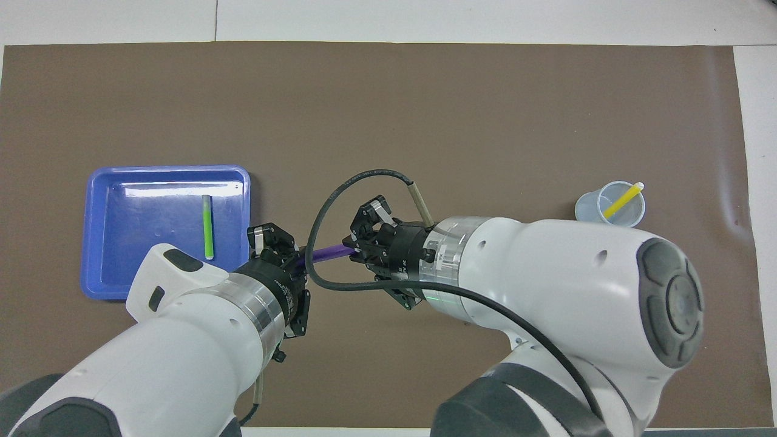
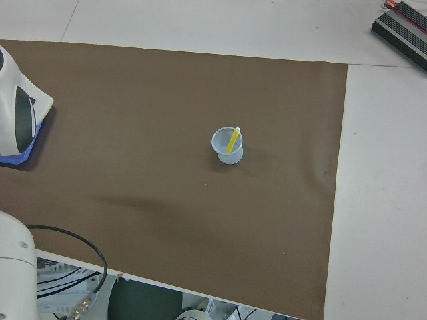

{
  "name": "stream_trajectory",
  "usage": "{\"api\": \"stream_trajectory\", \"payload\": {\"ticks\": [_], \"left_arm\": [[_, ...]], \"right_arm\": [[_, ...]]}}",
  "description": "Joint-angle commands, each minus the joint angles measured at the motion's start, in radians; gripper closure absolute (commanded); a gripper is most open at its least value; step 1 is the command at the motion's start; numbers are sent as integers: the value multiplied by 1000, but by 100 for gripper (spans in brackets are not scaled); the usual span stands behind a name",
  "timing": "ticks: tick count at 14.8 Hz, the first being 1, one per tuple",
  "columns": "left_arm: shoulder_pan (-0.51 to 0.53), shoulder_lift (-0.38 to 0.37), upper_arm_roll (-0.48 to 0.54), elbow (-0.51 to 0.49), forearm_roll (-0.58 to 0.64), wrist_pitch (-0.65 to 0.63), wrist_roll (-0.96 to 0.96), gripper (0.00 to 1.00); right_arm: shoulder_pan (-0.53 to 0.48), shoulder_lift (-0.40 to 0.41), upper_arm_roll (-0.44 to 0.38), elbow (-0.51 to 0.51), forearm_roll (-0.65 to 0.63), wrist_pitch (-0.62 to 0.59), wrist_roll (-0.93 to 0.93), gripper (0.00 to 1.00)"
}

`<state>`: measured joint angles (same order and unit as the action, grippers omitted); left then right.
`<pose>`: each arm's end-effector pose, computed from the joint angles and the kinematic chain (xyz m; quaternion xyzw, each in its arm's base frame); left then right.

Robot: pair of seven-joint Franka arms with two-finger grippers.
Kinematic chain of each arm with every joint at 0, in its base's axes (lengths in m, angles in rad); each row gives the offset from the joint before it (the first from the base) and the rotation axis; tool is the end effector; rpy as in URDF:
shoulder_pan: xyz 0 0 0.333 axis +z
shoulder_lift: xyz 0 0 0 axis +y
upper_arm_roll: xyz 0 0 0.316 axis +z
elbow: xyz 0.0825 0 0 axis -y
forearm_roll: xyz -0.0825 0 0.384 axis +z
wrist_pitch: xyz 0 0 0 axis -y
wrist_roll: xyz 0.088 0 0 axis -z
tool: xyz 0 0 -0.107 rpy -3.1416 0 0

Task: Right arm passes pens to left for tray arrangement
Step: 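Carry the purple pen to the tray while the right gripper withdraws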

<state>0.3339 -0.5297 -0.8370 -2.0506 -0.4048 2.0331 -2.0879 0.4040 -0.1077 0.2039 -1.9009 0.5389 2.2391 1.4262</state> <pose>0.3738 -0.3180 0.6033 0.6478 0.7400 0.0507 0.1739 0.4546 0.3409 0.5956 -0.8199 0.4789 0.0832 0.3024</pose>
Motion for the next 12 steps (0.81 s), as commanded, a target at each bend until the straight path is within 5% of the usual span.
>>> {"api": "stream_trajectory", "payload": {"ticks": [1, 5, 6, 7, 10, 12], "left_arm": [[4, -16, 7, -6, 15, -2, 18, 100], [10, -16, 7, -6, 15, -2, 19, 100], [11, -16, 7, -6, 15, -2, 19, 100], [11, -16, 7, -6, 15, -2, 19, 100], [14, -15, 7, -6, 15, -1, 17, 100], [16, -13, 7, -5, 15, 2, 17, 100]], "right_arm": [[-5, -15, 2, -14, 18, -7, -6, 100], [-14, -14, 0, -14, 10, -9, -12, 100], [-19, -12, -1, -11, 6, -7, -35, 45], [-22, -9, -6, -7, 1, -9, -53, 17], [-100, -1, -8, 2, -62, -42, -157, 0], [-155, -3, -8, 5, -89, -110, -298, 0]]}}
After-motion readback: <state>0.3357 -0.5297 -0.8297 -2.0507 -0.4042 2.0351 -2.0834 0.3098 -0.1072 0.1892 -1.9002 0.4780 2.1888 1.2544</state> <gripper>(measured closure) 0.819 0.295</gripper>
